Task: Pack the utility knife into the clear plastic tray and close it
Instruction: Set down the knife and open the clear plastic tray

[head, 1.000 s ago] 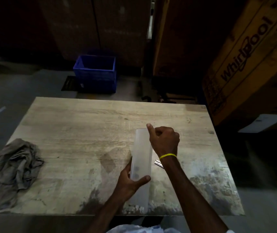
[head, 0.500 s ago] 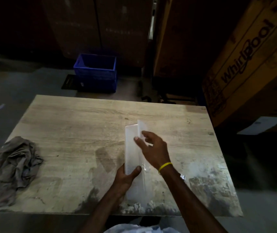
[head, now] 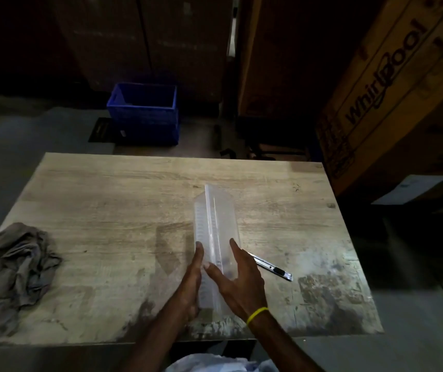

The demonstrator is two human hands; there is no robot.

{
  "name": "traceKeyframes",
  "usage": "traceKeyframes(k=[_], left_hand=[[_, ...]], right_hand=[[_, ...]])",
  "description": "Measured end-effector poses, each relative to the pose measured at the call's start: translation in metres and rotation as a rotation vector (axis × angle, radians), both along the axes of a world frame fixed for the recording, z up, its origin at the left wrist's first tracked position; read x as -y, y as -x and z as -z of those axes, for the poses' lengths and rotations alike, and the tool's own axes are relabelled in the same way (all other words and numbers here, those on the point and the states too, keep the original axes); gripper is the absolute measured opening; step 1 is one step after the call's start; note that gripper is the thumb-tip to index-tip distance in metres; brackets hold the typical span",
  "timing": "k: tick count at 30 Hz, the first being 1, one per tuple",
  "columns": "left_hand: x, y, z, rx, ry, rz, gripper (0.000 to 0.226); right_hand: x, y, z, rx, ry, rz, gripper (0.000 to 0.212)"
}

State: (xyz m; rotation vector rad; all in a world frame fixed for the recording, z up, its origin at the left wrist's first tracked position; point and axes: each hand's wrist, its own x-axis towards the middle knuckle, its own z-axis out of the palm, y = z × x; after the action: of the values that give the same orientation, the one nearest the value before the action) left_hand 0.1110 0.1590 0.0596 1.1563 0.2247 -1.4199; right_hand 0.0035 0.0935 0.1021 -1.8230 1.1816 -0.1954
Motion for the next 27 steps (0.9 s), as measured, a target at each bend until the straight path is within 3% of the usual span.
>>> traceKeyframes(k=[8, 12, 17, 20, 24, 27], left_hand=[[-0.004, -0.012, 0.006, -0.094, 0.041, -0.024, 0.082], [-0.006, -0.016, 0.013, -0.130, 0.052, -0.064, 0.089], [-0.011, -0.016, 0.023, -0.256, 0.129, -0.072, 0.100], [-0.017, -0.021, 0.022, -0.182, 0.118, -0.050, 0.094], [-0.022, -0.025, 0.021, -0.206, 0.125, -0.017, 0.095], [-0.023, -0.027, 0.024, -0.173, 0.062, 0.021, 0.098]], right_hand=[[0.012, -0.003, -0.003, 0.167, -0.143, 0.052, 0.090], [0.020, 0.001, -0.003, 0.383, -0.393, 0.136, 0.085], [0.035, 0.009, -0.005, 0.520, -0.667, 0.189, 0.062], [0.042, 0.017, 0.003, 0.538, -0.872, 0.266, 0.069], [0.056, 0.035, 0.018, 0.633, -1.074, 0.345, 0.096], [0.069, 0.057, 0.024, 0.741, -1.131, 0.382, 0.090]])
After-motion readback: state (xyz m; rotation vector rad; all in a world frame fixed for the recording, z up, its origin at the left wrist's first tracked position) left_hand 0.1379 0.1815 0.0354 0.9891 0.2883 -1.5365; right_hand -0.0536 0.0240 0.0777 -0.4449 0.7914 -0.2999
